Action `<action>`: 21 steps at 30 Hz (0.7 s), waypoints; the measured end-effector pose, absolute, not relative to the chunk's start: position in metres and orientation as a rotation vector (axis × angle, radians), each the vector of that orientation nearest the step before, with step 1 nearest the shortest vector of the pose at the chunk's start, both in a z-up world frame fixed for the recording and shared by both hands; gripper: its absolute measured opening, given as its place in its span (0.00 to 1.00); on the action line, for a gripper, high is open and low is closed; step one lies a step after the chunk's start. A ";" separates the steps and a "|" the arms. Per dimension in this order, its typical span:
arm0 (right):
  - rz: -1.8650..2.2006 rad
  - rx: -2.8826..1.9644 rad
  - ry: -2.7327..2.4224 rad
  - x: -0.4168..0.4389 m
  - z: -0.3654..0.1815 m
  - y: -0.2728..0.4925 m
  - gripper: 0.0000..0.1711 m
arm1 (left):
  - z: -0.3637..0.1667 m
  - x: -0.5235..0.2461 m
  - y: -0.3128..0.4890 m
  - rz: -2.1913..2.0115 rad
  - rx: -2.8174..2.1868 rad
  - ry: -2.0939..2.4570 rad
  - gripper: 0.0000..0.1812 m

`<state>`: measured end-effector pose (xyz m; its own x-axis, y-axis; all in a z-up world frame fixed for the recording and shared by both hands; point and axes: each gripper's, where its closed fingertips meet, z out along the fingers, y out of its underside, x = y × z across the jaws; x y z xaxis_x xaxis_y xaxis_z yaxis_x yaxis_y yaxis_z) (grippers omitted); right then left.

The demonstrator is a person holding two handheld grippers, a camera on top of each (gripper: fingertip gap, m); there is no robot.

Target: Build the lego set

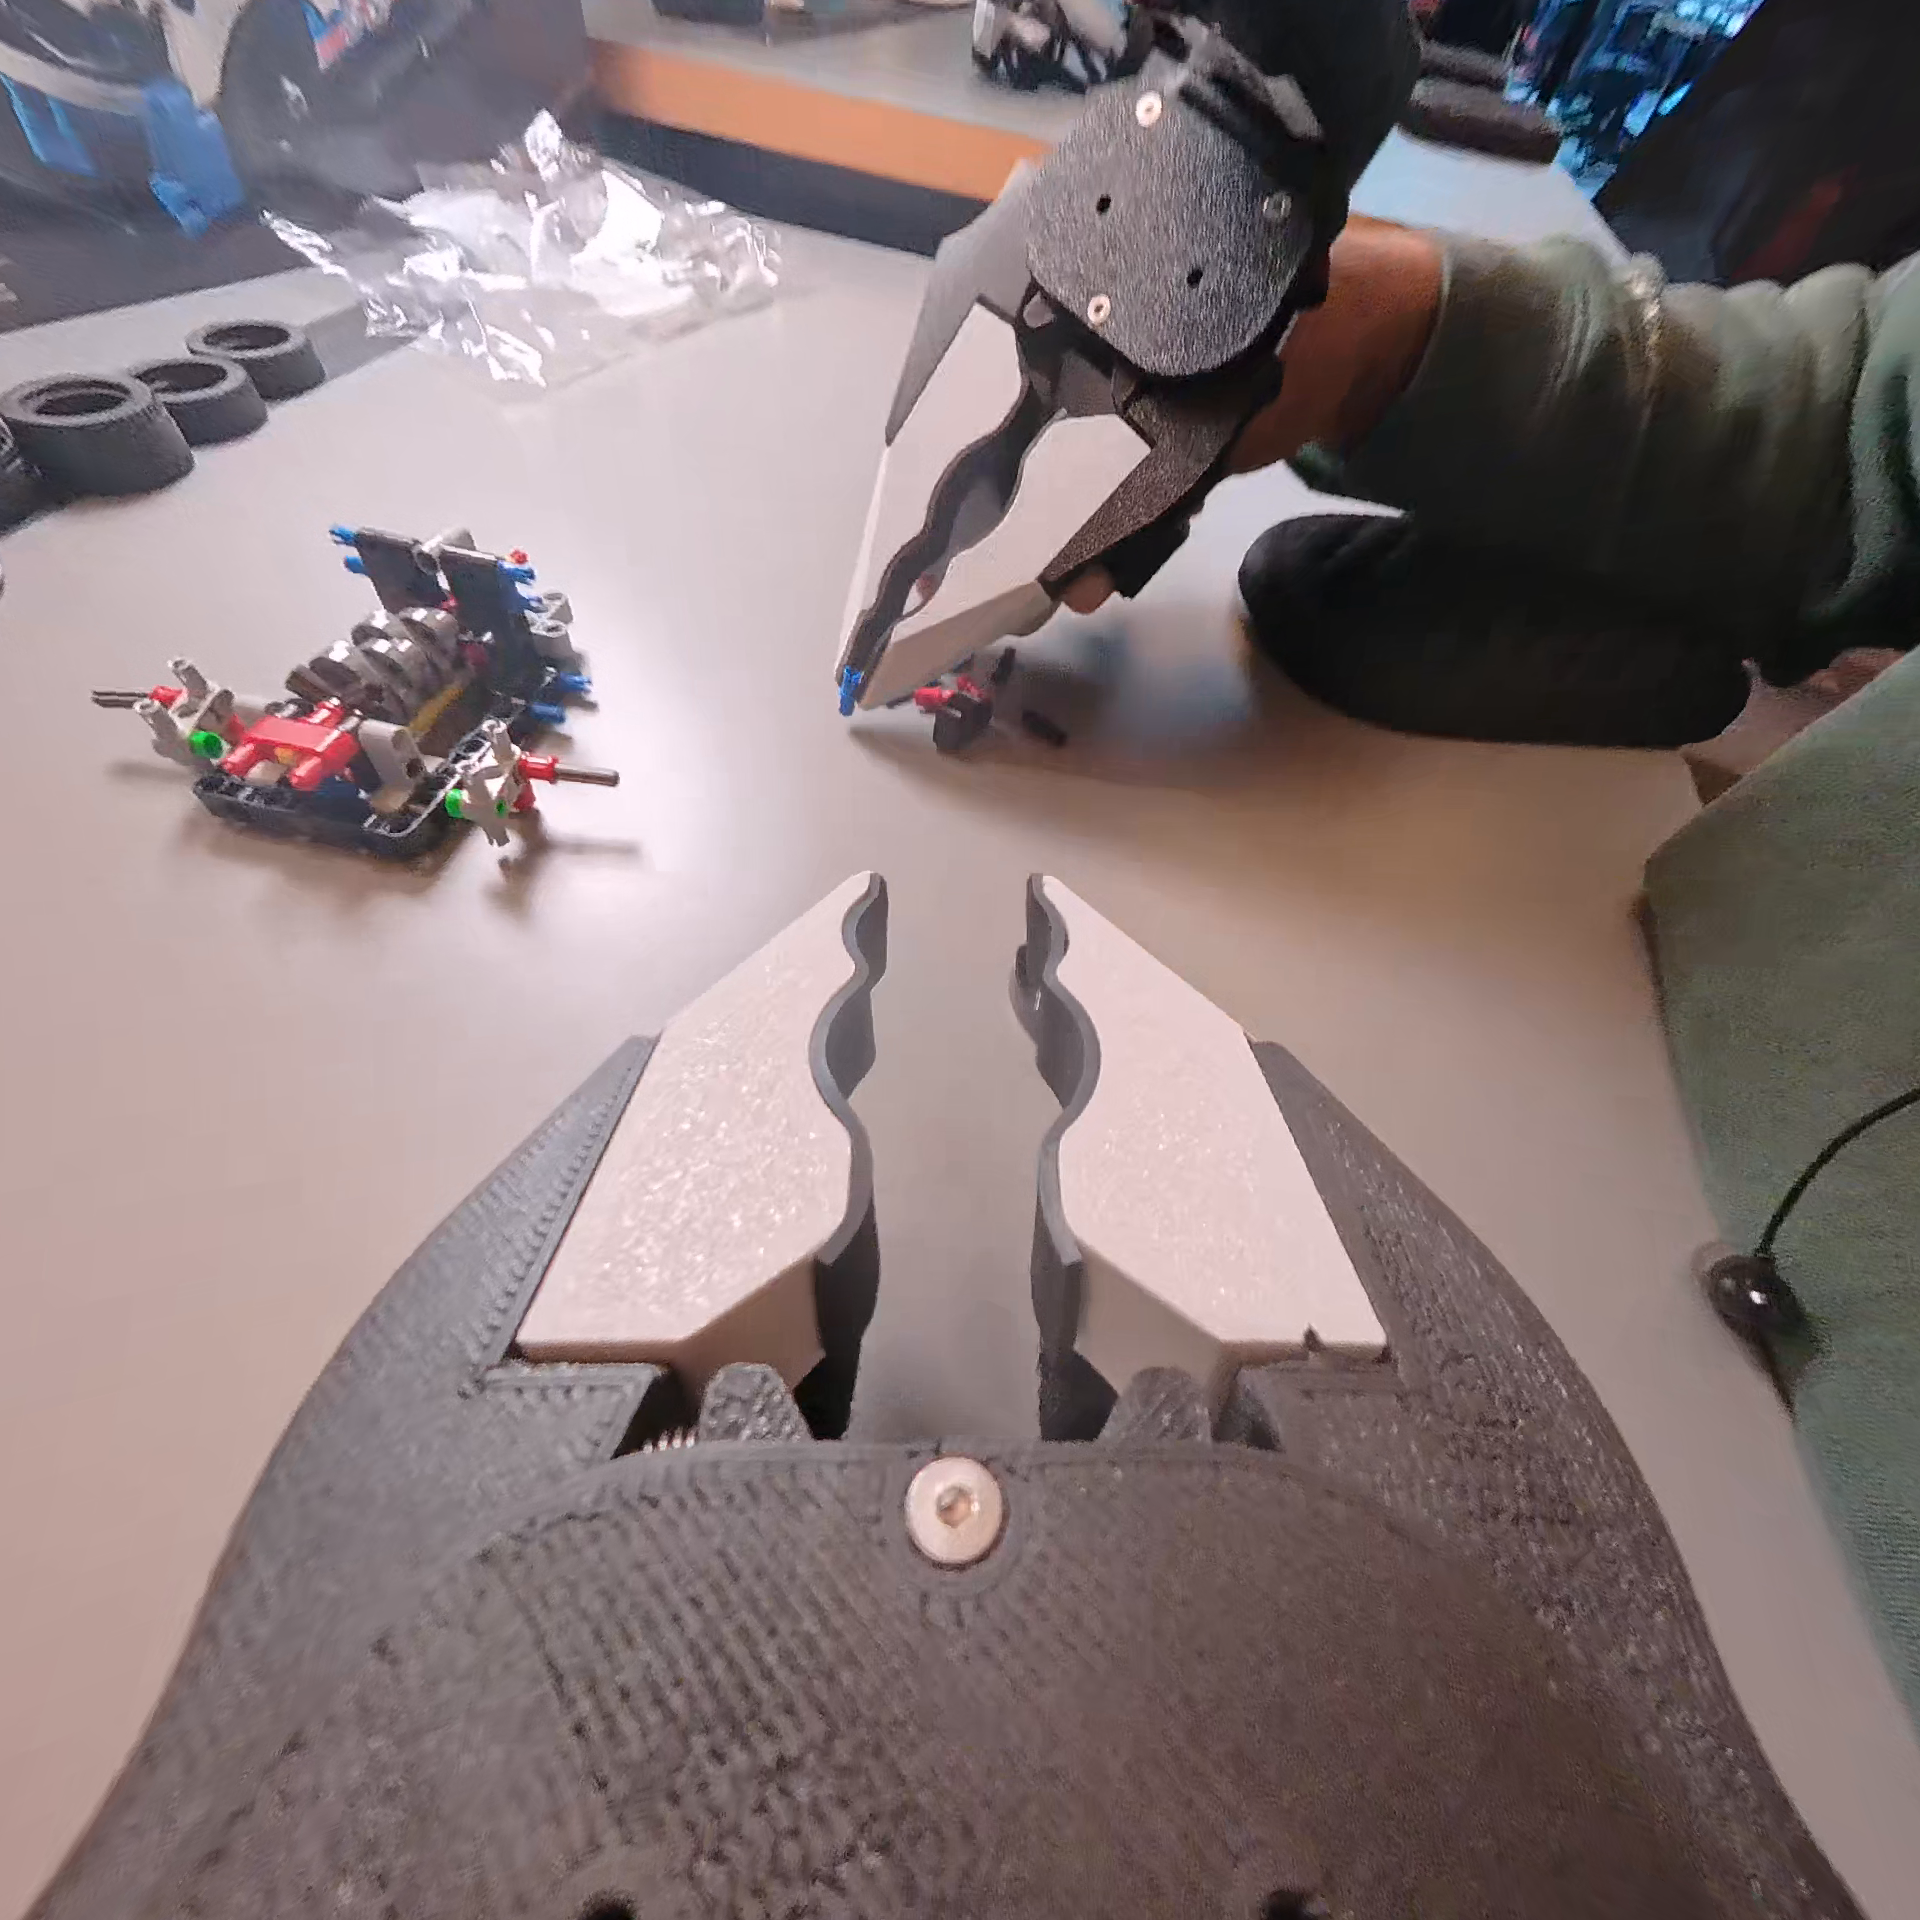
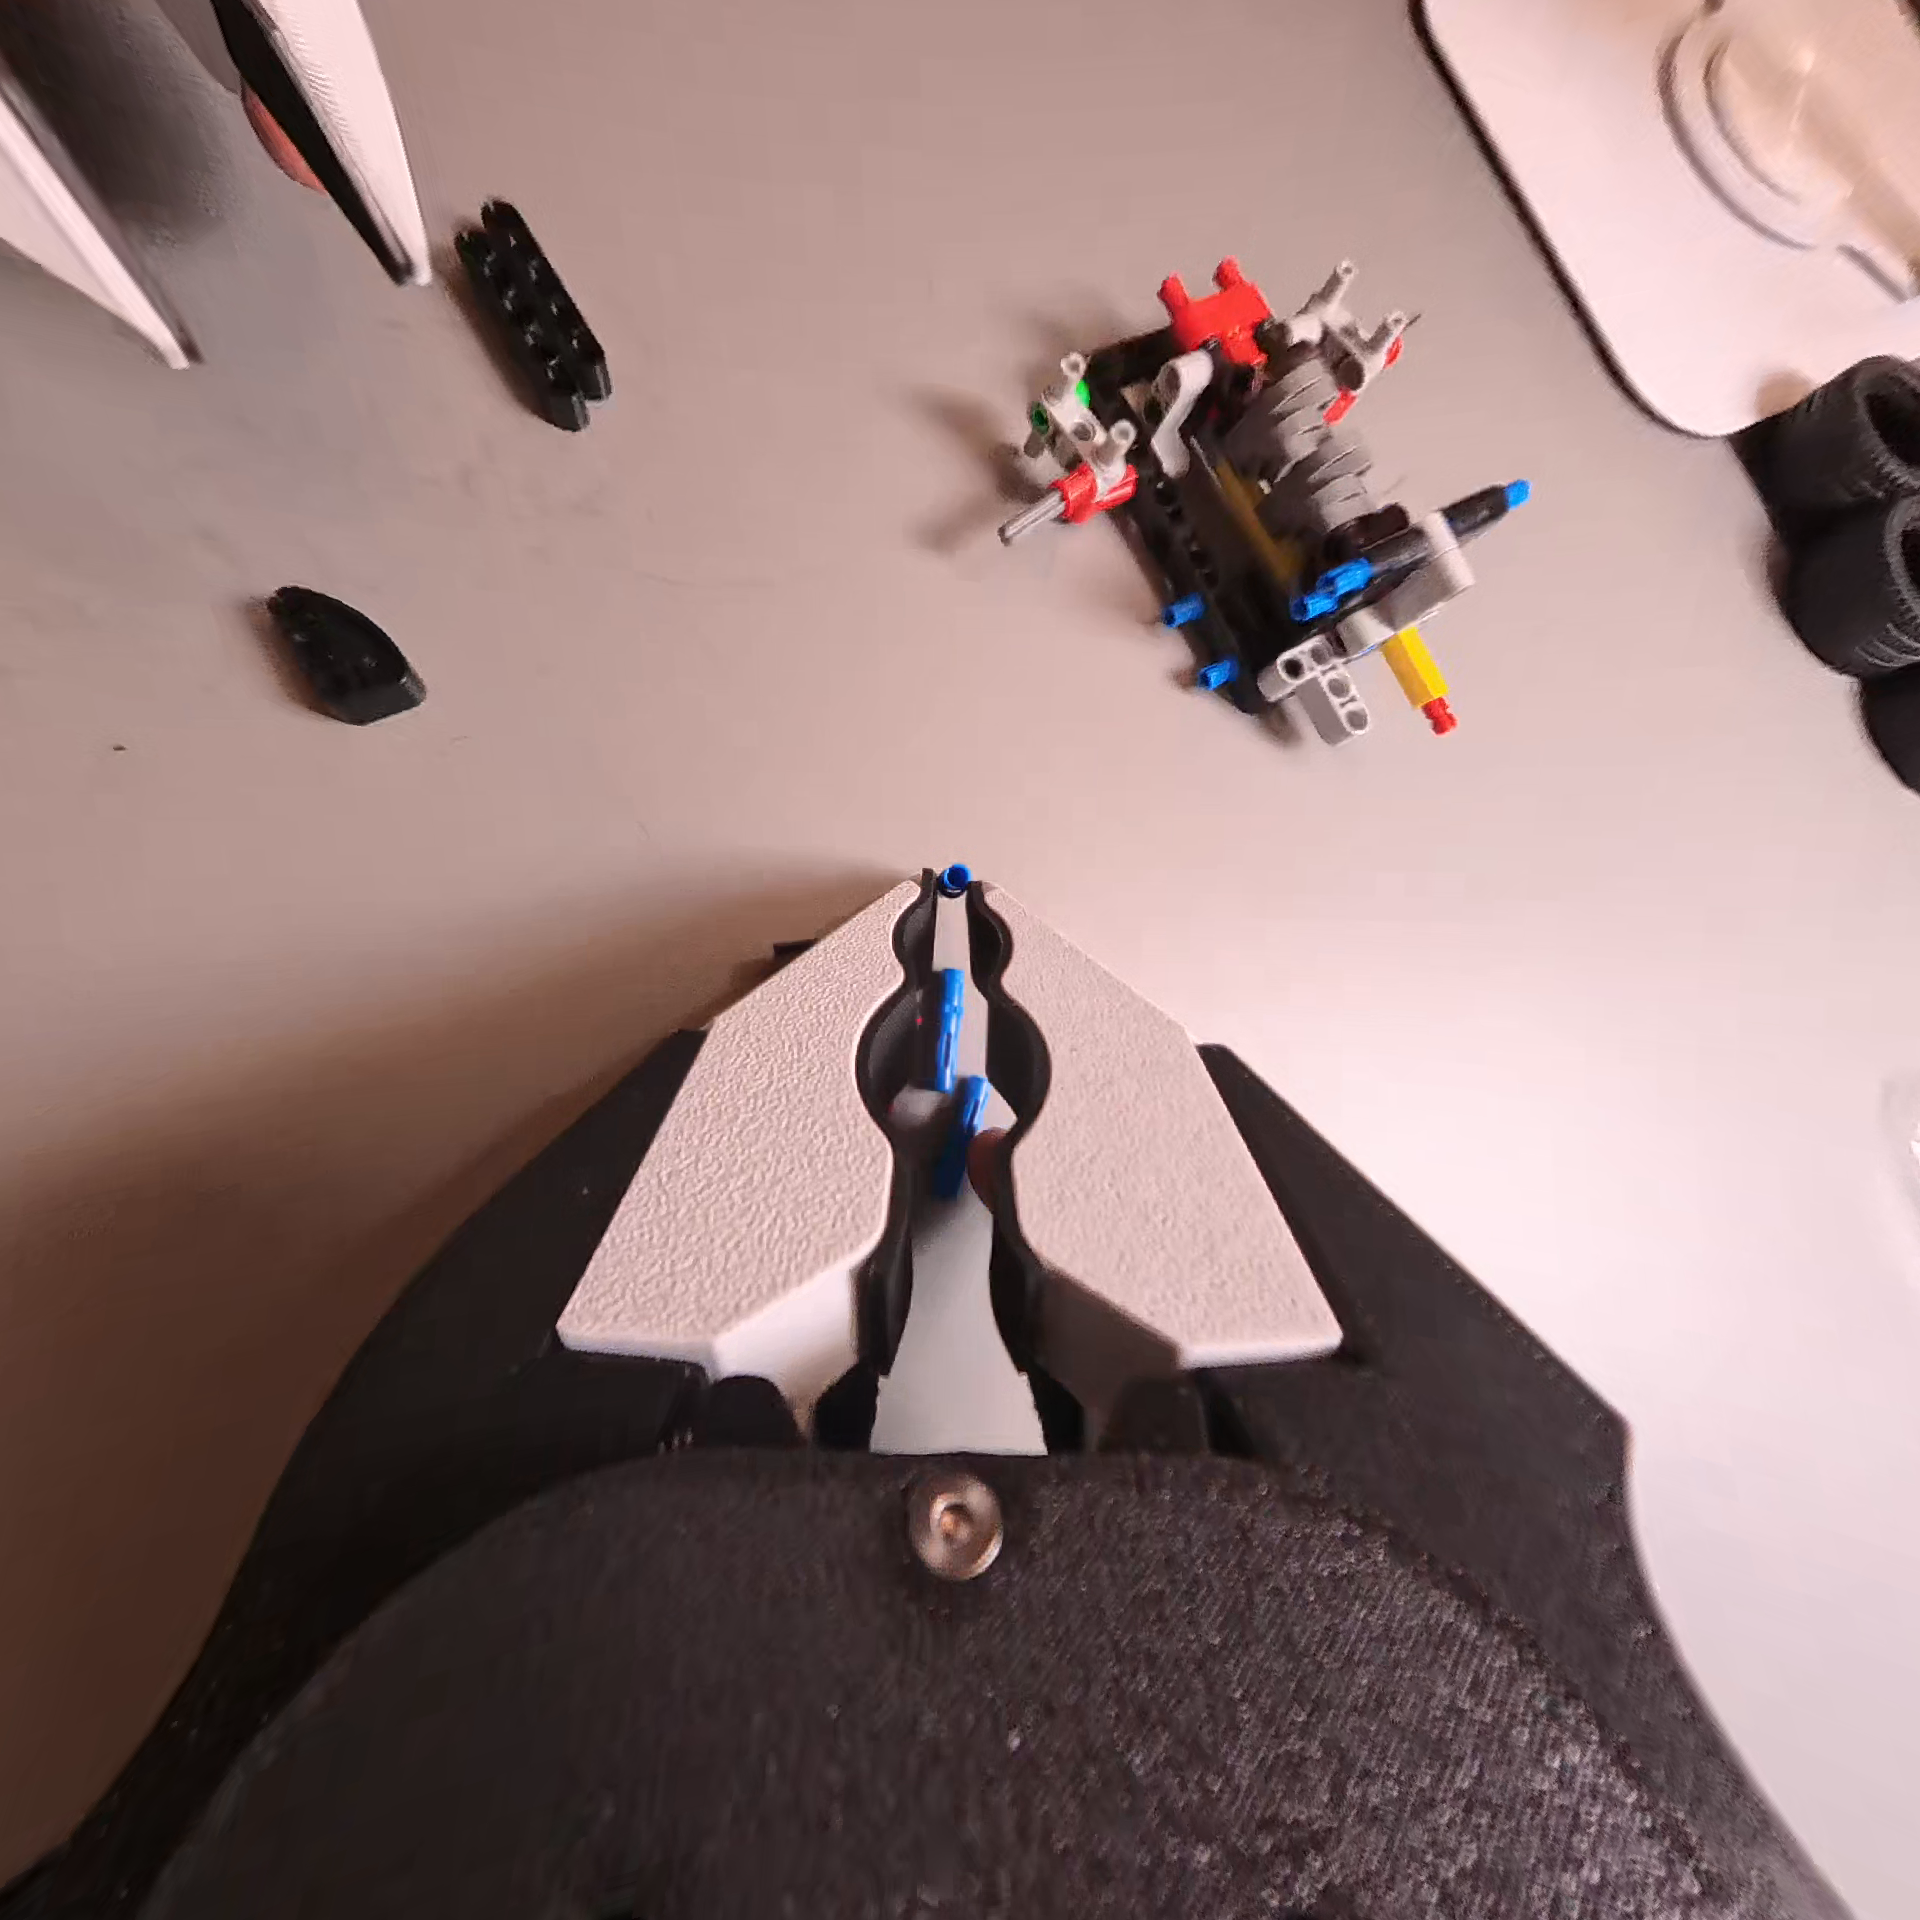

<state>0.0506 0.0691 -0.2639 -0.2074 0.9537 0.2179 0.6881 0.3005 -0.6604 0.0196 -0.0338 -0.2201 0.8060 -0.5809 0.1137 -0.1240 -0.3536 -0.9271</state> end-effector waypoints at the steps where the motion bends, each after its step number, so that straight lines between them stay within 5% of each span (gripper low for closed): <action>1: 0.564 -1.473 -2.006 0.051 -0.267 0.067 0.02 | -0.223 0.020 -0.034 -0.511 -1.911 0.538 0.14; 7: 0.557 -1.501 -1.999 0.051 -0.264 0.068 0.08 | -0.227 0.019 -0.035 -0.459 -1.943 0.562 0.14; 14: 0.786 -1.513 -1.592 0.075 -0.185 0.118 0.08 | -0.233 0.023 -0.040 -0.469 -1.984 0.607 0.15; 21: 0.704 -1.603 -1.864 0.116 -0.242 0.112 0.07 | -0.254 0.038 -0.050 -0.456 -2.066 0.737 0.14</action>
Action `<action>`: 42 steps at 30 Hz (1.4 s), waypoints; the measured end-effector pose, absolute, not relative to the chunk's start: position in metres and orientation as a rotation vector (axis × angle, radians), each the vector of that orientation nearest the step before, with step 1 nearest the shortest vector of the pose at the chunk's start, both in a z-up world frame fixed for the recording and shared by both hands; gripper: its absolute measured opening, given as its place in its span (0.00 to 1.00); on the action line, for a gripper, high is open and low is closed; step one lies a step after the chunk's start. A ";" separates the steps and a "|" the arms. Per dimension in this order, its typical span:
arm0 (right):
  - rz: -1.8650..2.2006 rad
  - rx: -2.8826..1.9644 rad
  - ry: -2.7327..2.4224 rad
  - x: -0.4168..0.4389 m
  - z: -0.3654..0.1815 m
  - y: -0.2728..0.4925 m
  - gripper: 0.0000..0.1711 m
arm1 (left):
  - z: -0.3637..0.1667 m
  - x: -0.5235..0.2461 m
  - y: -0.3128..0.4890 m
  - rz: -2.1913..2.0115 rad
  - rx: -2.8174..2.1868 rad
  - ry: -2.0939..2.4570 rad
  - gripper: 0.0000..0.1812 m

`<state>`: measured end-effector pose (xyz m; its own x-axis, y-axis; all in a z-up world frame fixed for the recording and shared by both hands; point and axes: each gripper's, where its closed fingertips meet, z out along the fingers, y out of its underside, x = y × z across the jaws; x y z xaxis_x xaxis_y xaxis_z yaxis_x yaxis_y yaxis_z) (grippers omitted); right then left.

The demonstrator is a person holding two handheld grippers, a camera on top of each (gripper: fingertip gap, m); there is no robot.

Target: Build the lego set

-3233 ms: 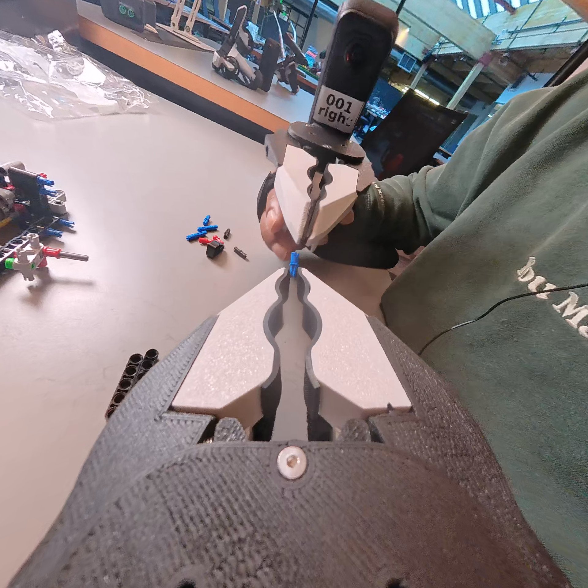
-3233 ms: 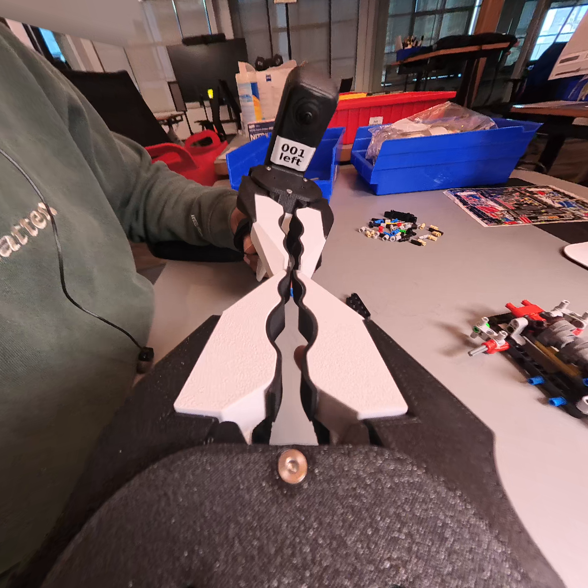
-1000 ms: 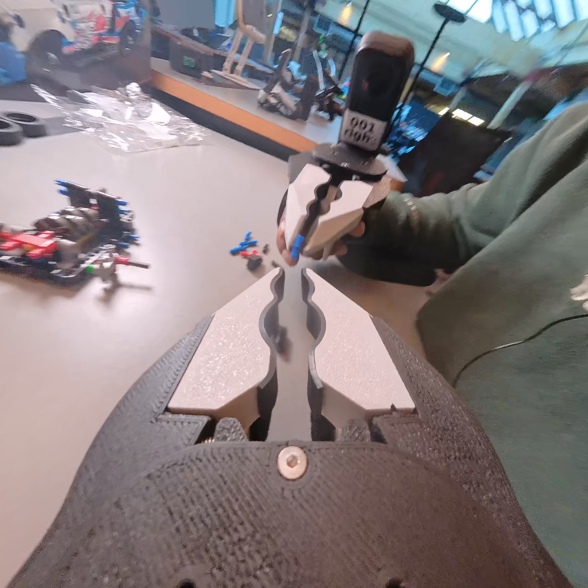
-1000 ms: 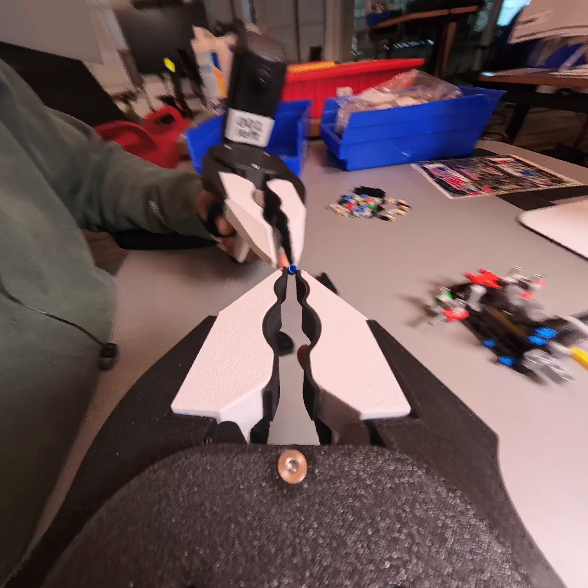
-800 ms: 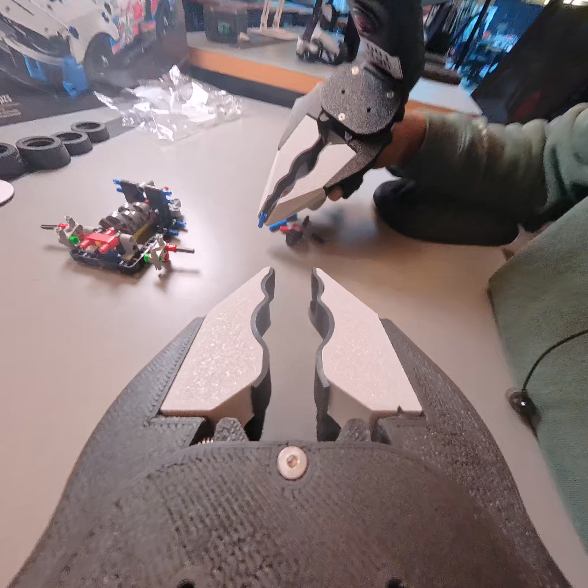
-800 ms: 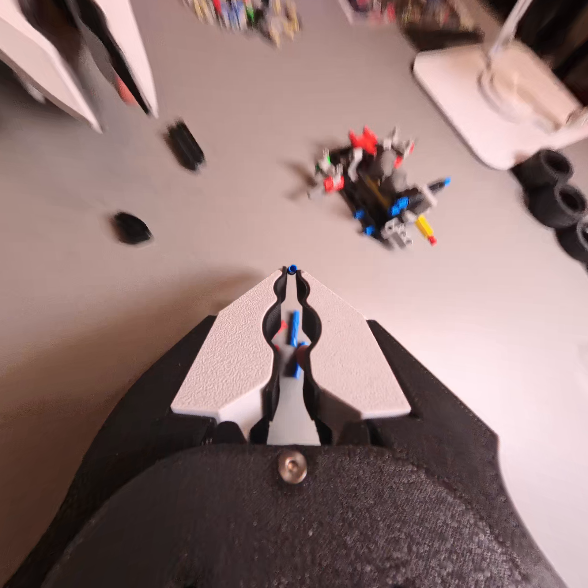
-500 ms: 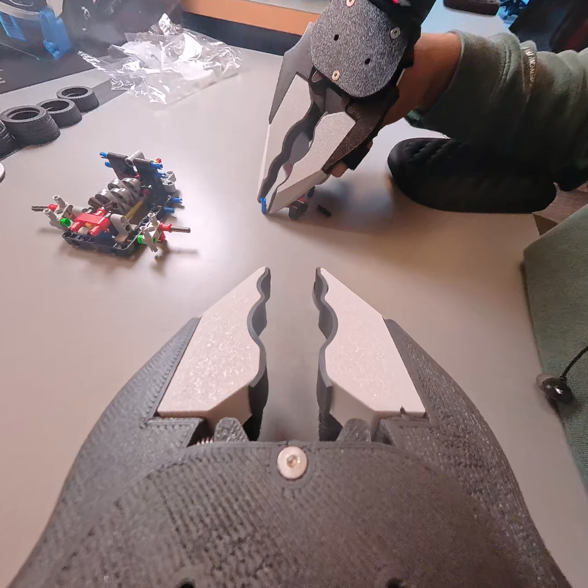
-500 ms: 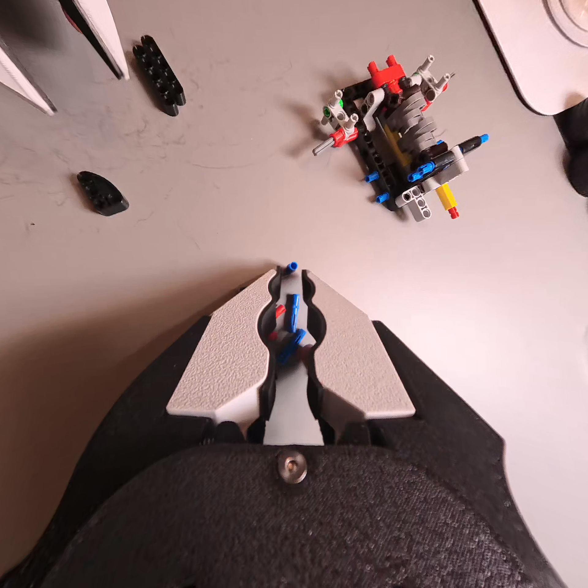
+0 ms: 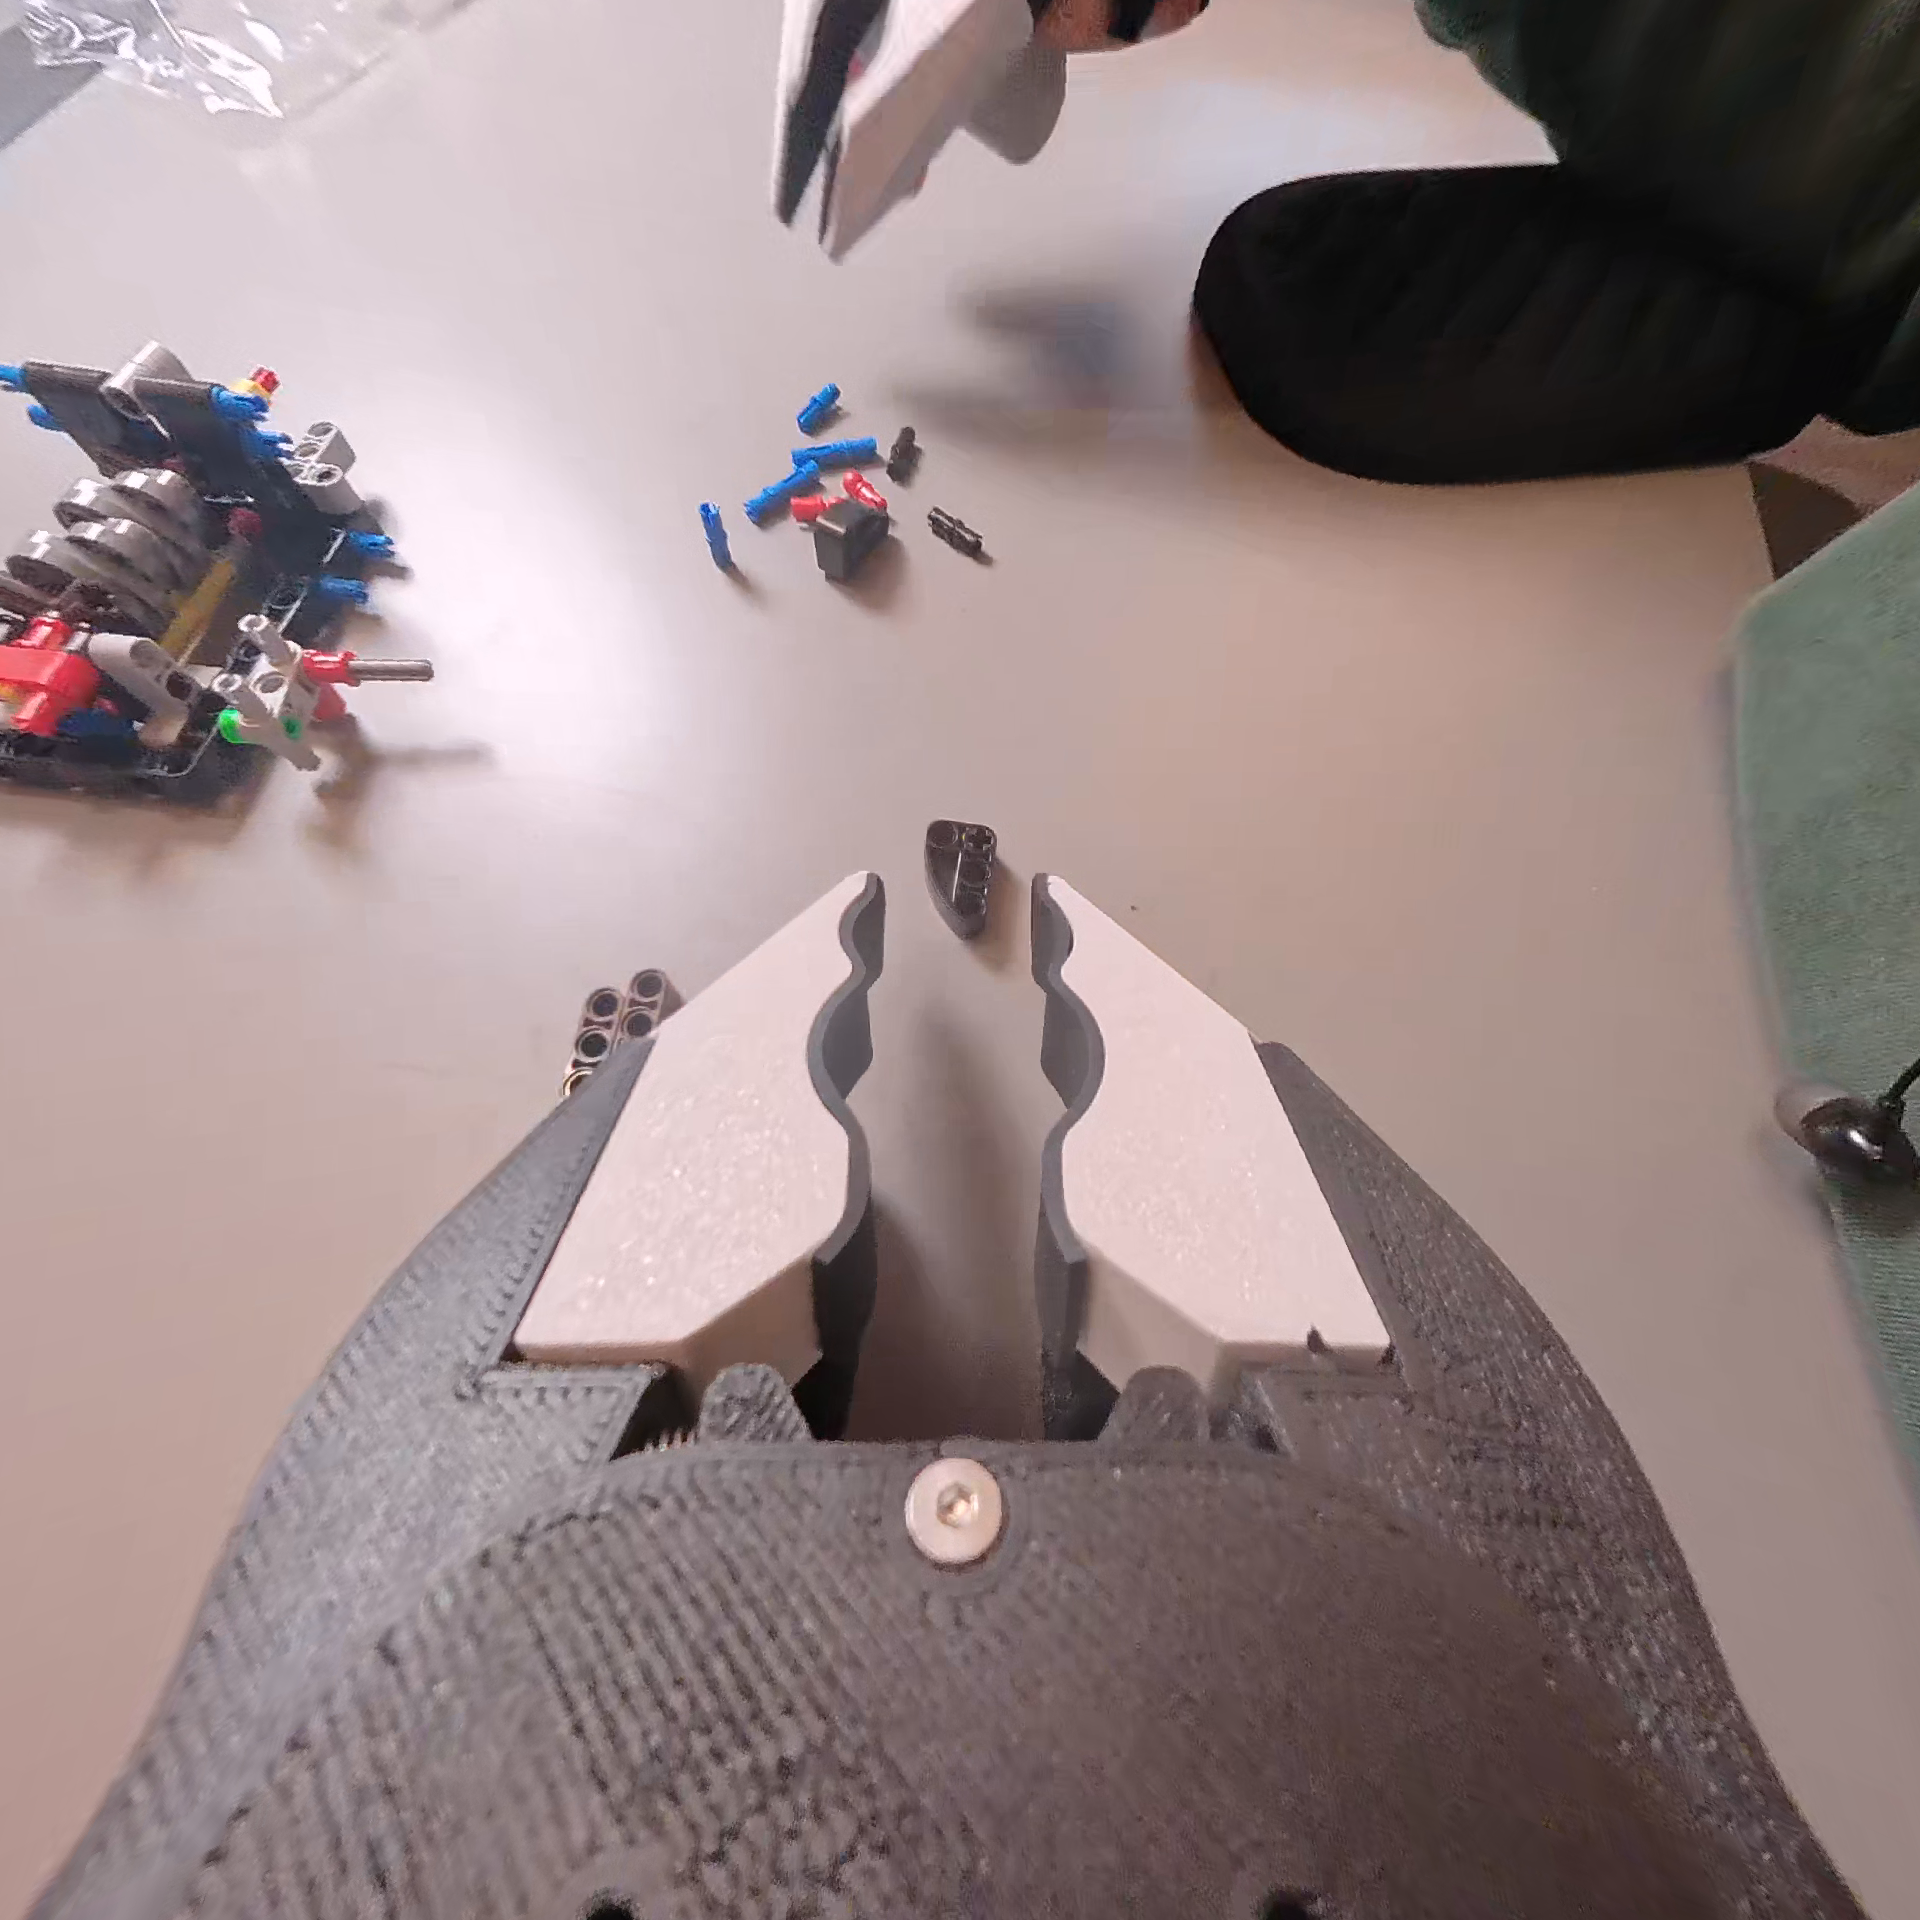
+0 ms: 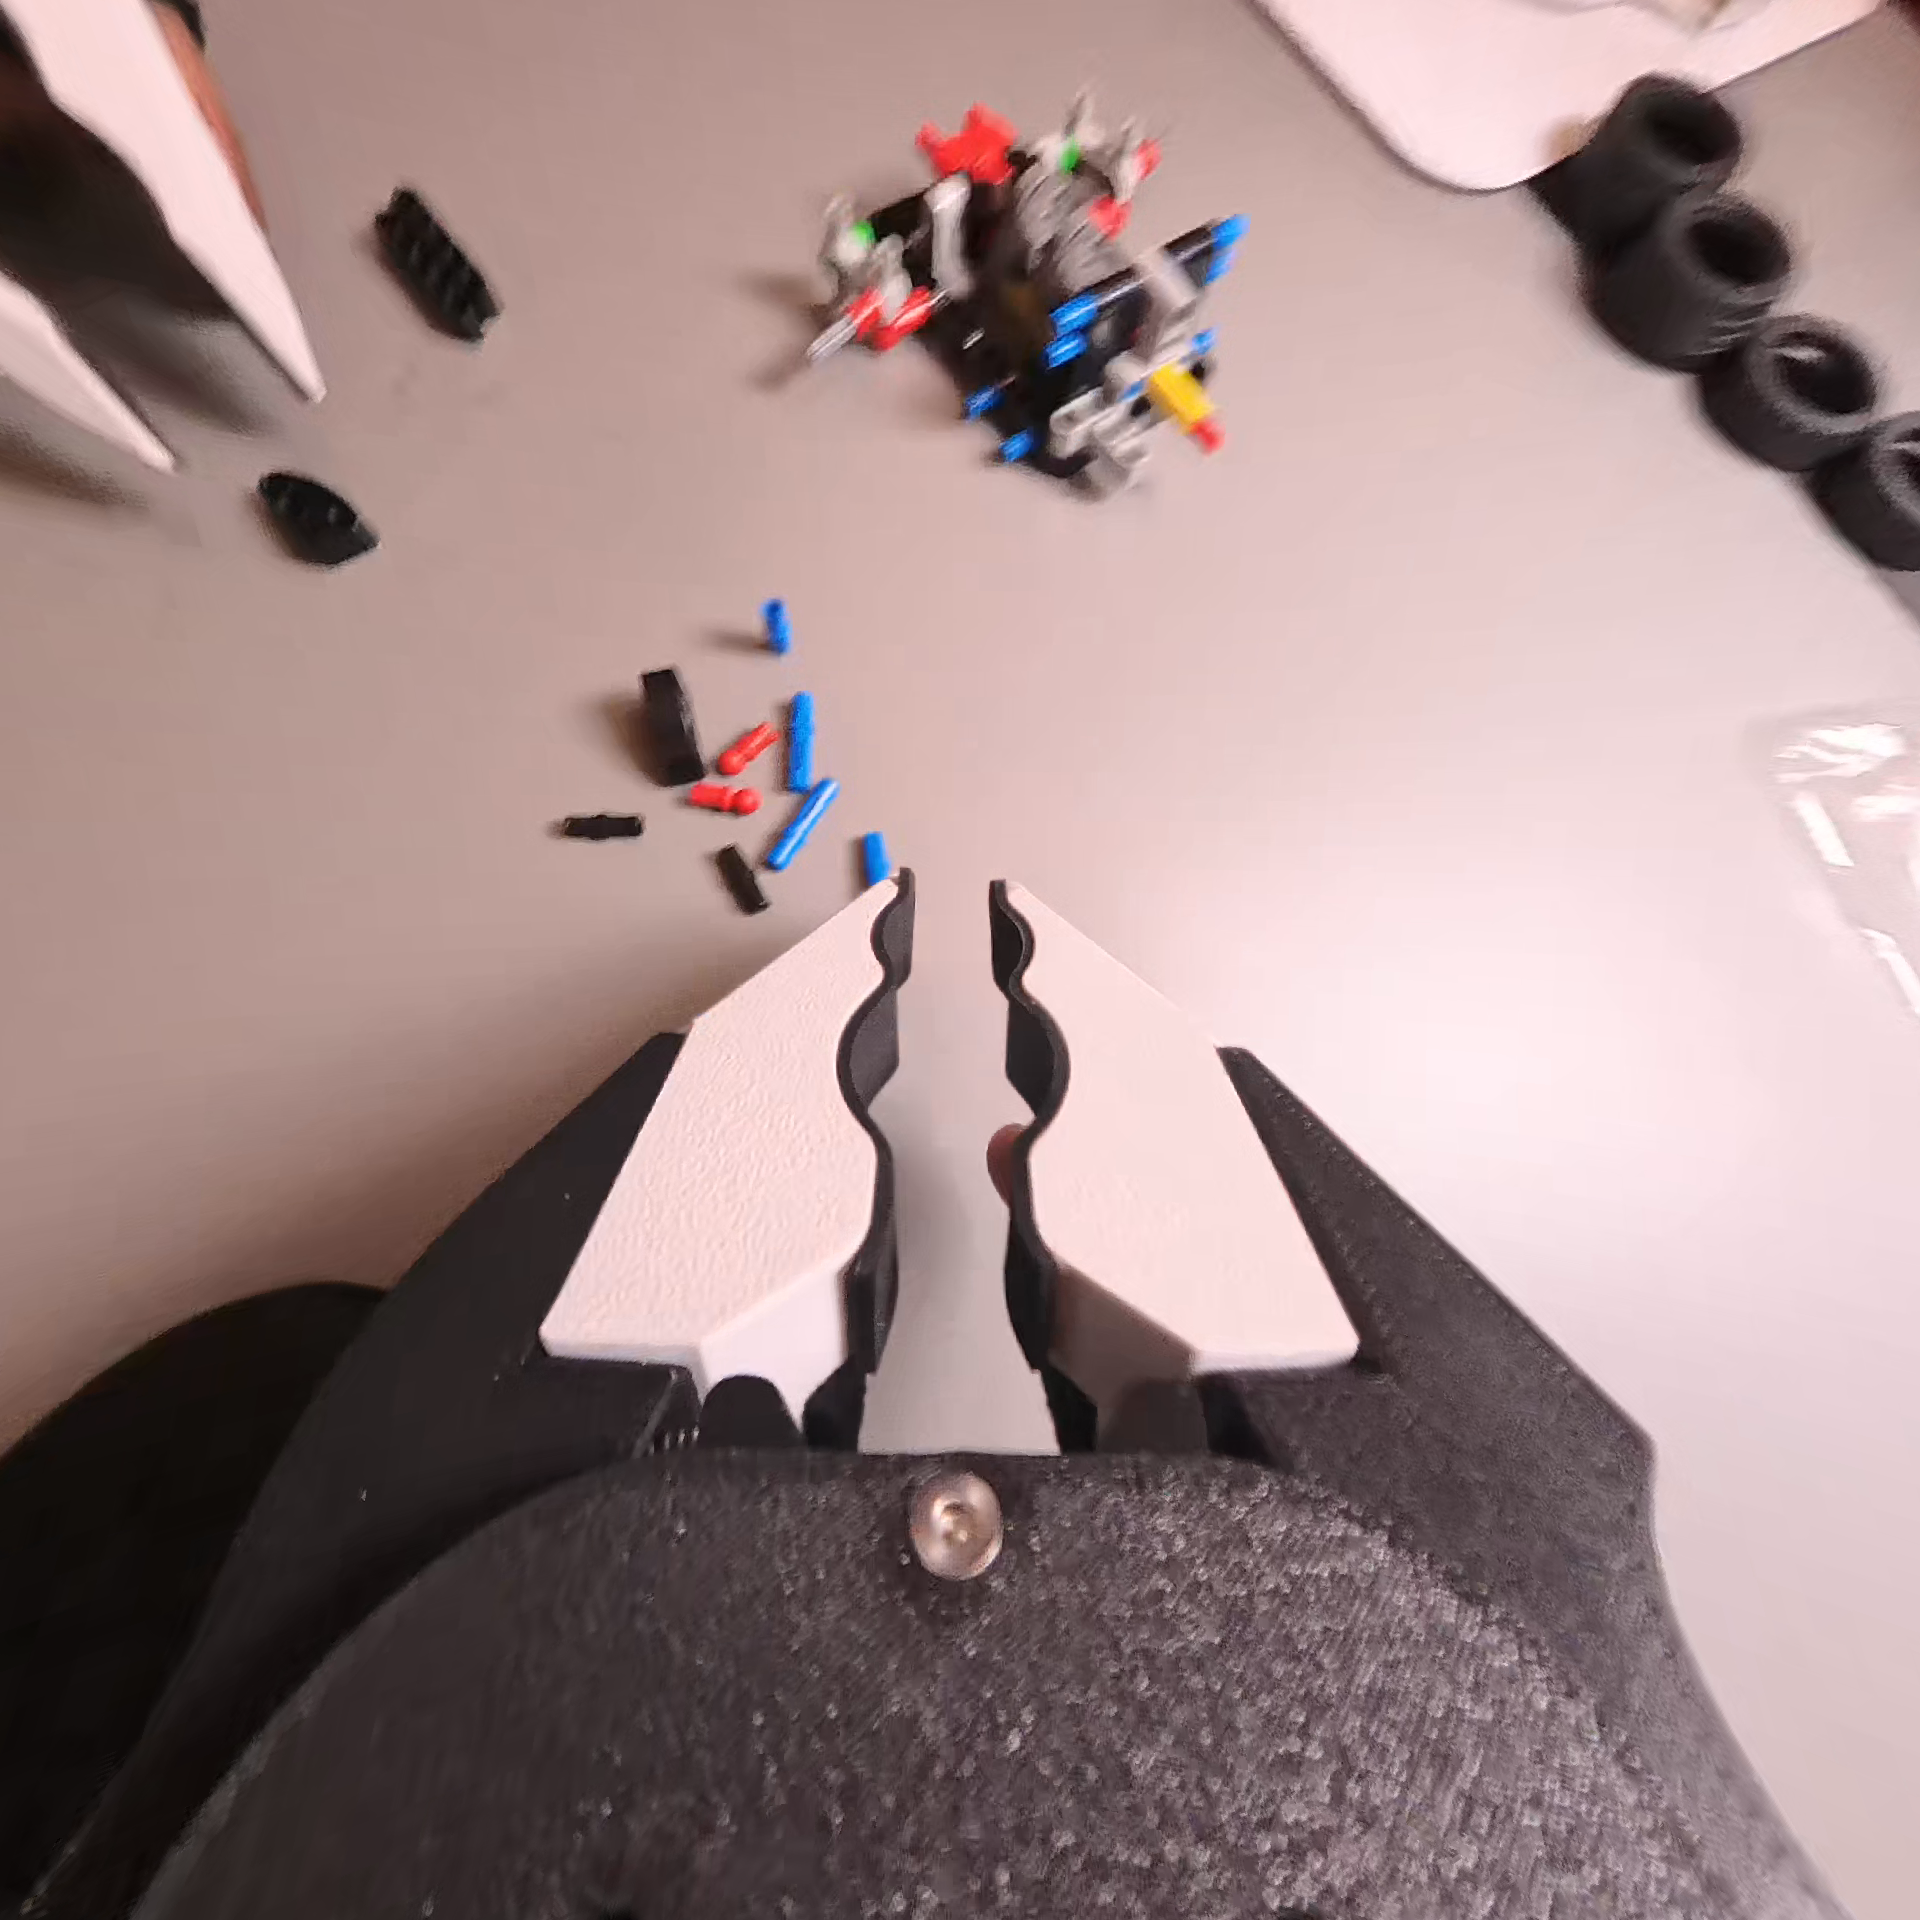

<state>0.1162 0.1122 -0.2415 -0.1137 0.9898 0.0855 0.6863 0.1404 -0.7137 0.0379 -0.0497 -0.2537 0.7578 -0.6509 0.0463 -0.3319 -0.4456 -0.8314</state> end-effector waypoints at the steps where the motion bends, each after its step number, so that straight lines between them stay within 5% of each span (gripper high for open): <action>1: 0.692 -1.596 -1.925 0.116 -0.250 0.105 0.07 | -0.255 0.038 -0.050 -0.447 -2.072 0.745 0.14; 22: 0.562 -1.600 -2.056 0.099 -0.268 0.084 0.02 | -0.258 0.036 -0.049 -0.354 -2.090 0.775 0.05; 29: 1.023 -1.160 -1.980 0.071 -0.197 0.012 0.01 | -0.216 0.034 -0.042 -0.645 -1.945 0.539 0.08; 42: 1.170 -0.927 -1.909 0.034 -0.193 -0.052 0.02 | -0.187 0.037 -0.050 -0.929 -1.809 0.419 0.03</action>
<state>0.0340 -0.0520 -0.1929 -0.4968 0.8459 0.1943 0.2108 0.3347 -0.9184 0.0371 -0.0497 -0.1875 0.6425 -0.6523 0.4022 0.1306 -0.4239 -0.8962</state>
